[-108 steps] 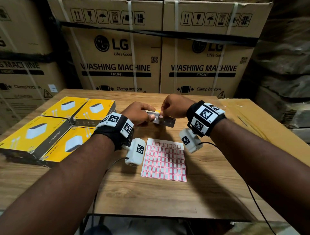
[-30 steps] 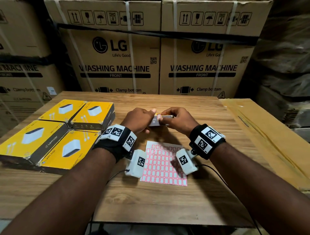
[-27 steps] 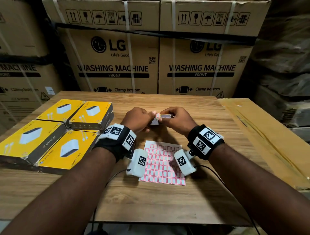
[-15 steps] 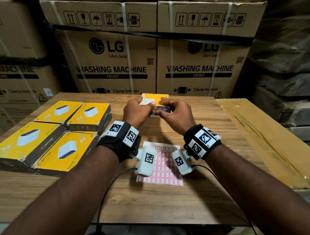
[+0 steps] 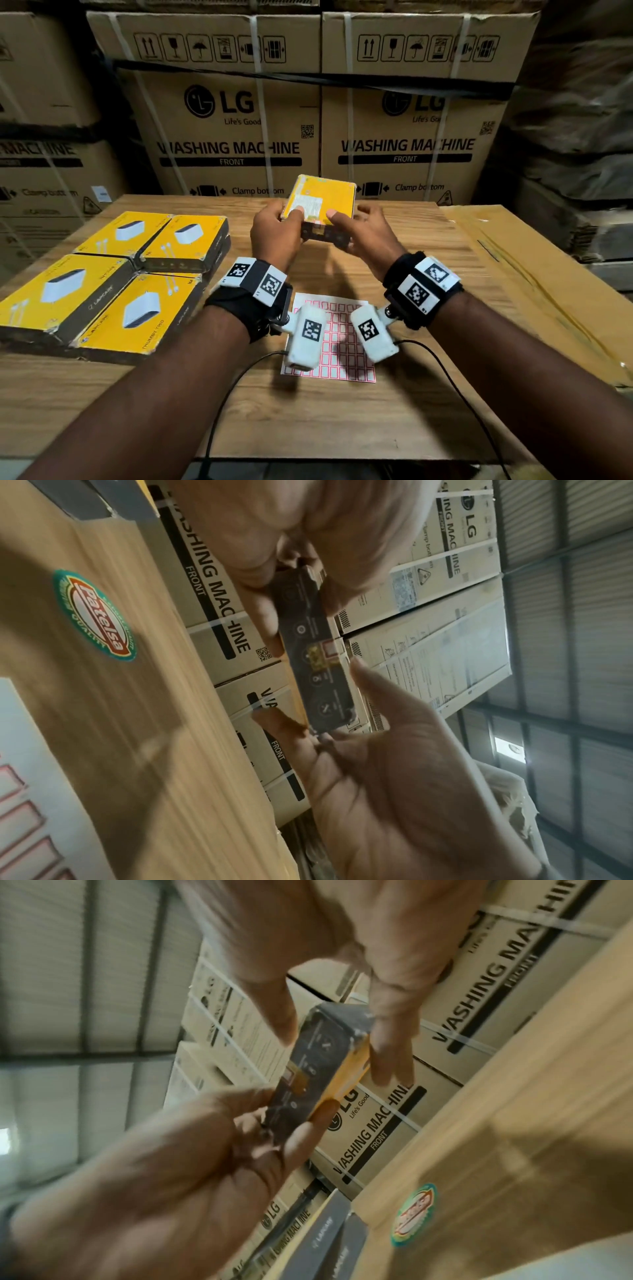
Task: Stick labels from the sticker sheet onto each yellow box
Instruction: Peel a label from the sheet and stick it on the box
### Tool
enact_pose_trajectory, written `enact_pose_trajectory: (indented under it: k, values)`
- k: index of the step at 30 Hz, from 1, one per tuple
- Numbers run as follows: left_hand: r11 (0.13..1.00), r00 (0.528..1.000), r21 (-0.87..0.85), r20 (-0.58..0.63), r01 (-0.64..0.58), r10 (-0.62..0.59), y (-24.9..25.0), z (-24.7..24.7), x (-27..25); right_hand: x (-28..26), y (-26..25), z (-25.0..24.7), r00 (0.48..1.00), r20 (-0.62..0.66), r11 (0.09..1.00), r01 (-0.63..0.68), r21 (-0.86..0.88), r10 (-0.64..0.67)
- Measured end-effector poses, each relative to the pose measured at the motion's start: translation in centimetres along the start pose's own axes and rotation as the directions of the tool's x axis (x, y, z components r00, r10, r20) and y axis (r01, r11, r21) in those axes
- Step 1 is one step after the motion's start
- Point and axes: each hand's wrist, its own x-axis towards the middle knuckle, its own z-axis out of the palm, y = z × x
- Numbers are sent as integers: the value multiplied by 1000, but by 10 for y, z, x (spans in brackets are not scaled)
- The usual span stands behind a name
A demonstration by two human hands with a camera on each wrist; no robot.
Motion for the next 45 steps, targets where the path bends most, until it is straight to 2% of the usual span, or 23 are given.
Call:
enact_pose_trajectory:
  k: [1, 3, 11, 16, 19, 23, 26, 30, 34, 40, 45]
  values:
    - [1000, 1000, 10, 16, -25, 25, -1, 1, -1, 1, -2, 0, 994, 88, 994, -70, 83, 63]
    - [998, 997, 19, 52, -55, 54, -4, 4, -2, 0, -9, 0, 980, 174, 989, -112, 94, 95]
    - [992, 985, 44, 130, -118, 111, -7, 3, -10, -3, -14, 2, 986, 121, 987, -127, 95, 115]
    - [976, 972, 130, 179, -176, 152, -4, -2, -16, -8, -12, 0, 966, 190, 978, -195, 78, 177]
    - [981, 971, 130, 210, -145, 116, -3, -3, -17, -10, -8, 4, 965, 188, 982, -190, 25, 182]
    - [987, 972, 130, 225, -98, 67, -6, -5, -21, -6, -10, 3, 977, 139, 984, -168, 52, 160]
    - [974, 969, 169, 221, -149, 109, -3, -8, -24, -8, -12, 5, 976, 154, 986, -161, 42, 153]
    - [916, 960, 296, 157, -270, 233, 1, -9, -27, -12, -11, 7, 976, 168, 987, -150, 50, 139]
    - [883, 931, 301, 176, -361, 320, -2, -12, -25, -12, -12, 4, 977, 155, 985, -161, 62, 150]
    - [969, 963, 134, 199, -208, 179, -7, -14, -22, -12, -8, 3, 989, 145, 997, -33, -74, 43]
    - [999, 984, 36, 177, 30, -36, 1, -12, -19, -16, -9, 3, 968, 252, 995, 14, -100, 12]
